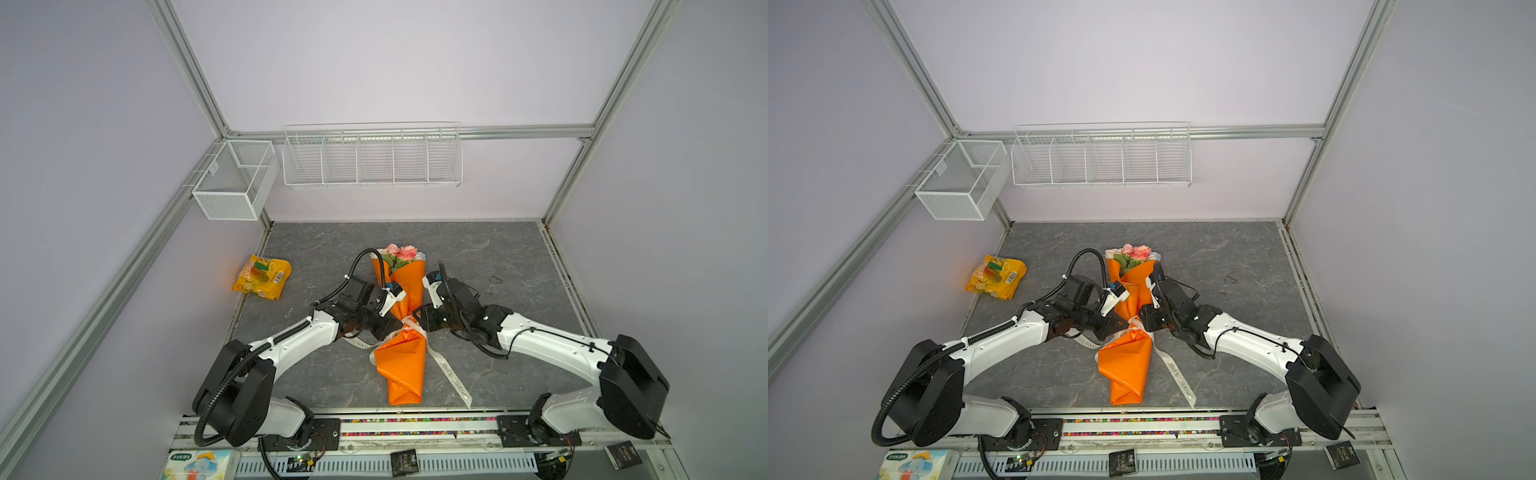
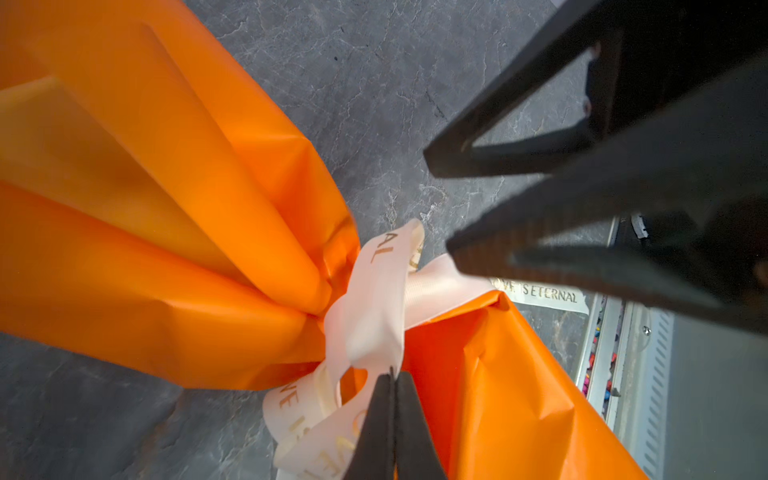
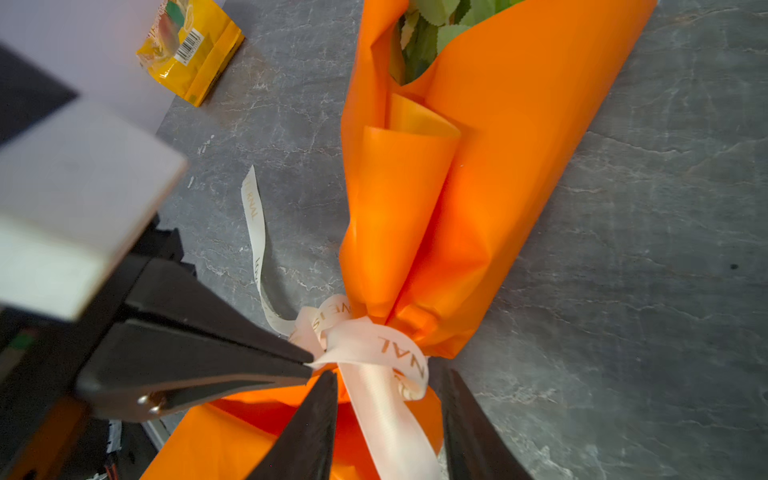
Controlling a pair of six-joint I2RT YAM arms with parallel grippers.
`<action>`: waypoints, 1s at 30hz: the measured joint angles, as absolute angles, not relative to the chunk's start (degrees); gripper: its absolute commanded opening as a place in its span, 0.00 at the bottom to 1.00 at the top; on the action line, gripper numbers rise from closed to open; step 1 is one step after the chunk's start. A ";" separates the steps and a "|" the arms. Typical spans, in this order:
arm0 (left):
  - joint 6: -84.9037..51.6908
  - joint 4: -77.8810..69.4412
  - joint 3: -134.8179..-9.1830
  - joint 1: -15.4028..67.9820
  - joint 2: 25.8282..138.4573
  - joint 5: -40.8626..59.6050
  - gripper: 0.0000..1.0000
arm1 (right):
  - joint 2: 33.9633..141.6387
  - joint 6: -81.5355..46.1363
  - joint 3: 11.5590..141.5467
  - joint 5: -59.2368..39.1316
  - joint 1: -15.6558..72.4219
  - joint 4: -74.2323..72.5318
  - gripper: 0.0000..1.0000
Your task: Tie the bouquet of fake flowers
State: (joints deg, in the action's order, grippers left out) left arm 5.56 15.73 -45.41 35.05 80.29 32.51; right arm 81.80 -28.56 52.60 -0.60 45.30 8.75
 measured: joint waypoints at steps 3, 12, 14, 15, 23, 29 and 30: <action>6.09 15.73 -45.41 35.05 79.68 33.17 0.00 | 84.88 -26.22 57.98 -3.88 41.78 12.14 0.40; 8.69 17.63 -45.39 35.05 79.29 36.40 0.00 | 95.31 -18.57 66.30 -15.66 41.25 18.72 0.34; 9.08 18.35 -45.39 35.07 79.46 36.69 0.00 | 96.27 -16.53 67.16 -17.91 41.25 21.28 0.33; 9.34 18.61 -45.39 35.07 79.66 36.93 0.00 | 96.90 -15.55 68.12 -18.50 41.36 22.94 0.33; 10.20 20.05 -45.41 35.16 80.20 37.12 0.00 | 98.59 -8.91 70.39 -22.94 41.54 30.41 0.33; 10.20 20.08 -45.41 35.18 80.20 37.17 0.00 | 101.56 -3.36 74.81 -25.41 42.02 37.17 0.32; 10.20 20.08 -45.41 35.18 80.20 37.19 0.00 | 101.82 -2.76 74.96 -25.45 42.13 37.89 0.32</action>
